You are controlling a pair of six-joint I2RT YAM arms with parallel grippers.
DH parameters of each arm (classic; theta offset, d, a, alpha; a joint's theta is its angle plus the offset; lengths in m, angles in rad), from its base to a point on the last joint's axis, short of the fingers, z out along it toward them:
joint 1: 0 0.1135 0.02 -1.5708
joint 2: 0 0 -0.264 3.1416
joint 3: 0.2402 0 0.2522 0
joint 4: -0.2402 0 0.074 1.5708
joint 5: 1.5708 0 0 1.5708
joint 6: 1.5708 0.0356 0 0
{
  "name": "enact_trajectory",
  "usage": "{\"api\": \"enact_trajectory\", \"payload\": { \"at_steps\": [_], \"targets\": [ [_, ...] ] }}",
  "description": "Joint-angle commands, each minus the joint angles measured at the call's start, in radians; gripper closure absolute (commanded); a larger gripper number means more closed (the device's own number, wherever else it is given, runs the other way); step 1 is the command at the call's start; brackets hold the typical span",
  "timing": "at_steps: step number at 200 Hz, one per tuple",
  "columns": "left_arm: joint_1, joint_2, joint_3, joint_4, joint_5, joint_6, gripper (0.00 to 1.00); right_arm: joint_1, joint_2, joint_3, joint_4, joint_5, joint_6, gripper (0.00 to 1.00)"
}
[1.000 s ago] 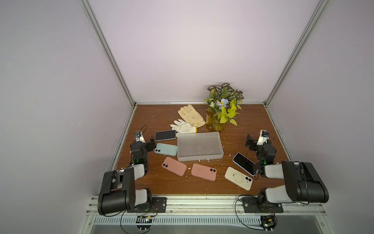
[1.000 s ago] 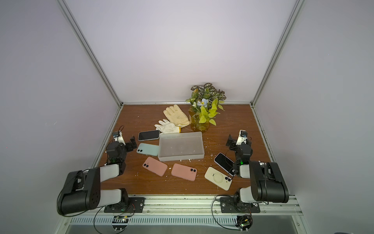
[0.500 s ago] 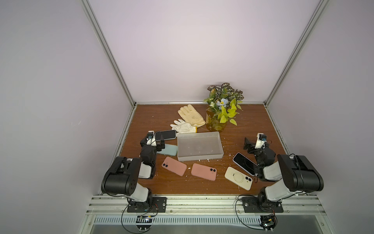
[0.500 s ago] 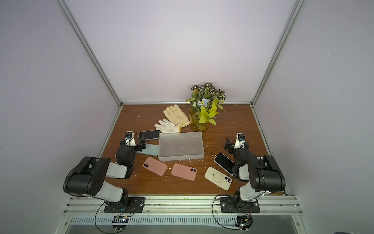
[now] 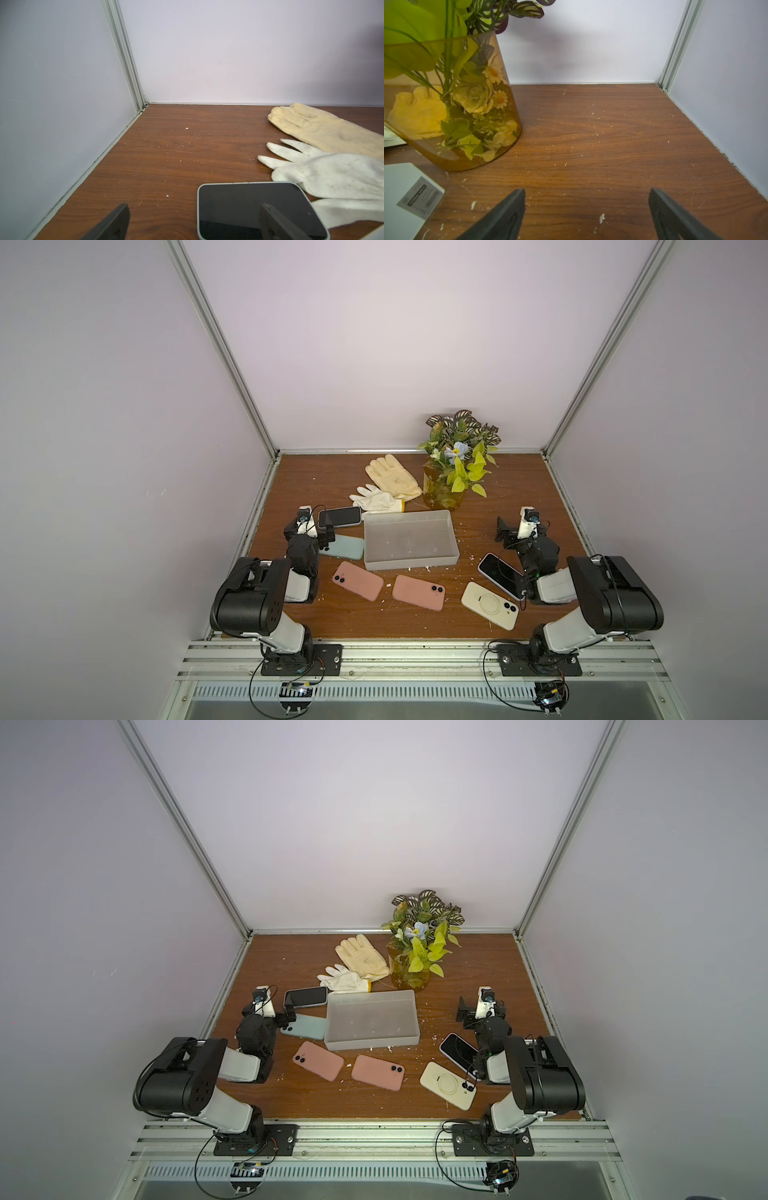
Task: Take the phone out of the storage box
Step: Reset both arms
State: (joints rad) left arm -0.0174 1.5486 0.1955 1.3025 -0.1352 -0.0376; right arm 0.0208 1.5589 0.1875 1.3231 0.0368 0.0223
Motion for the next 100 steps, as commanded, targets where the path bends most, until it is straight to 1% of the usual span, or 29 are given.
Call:
{"api": "enact_trajectory", "payload": {
  "at_steps": [1, 100],
  "targets": [
    [0.011, -0.005, -0.001, 0.023, 0.013, -0.005, 0.01, 0.009, -0.016, 0.023, 0.011, 0.031, -0.022, 0.01],
    [0.009, -0.004, -0.001, 0.023, 0.016, -0.002, 0.01, 0.016, -0.014, 0.024, 0.011, 0.041, -0.027, 0.01]
  ]
}}
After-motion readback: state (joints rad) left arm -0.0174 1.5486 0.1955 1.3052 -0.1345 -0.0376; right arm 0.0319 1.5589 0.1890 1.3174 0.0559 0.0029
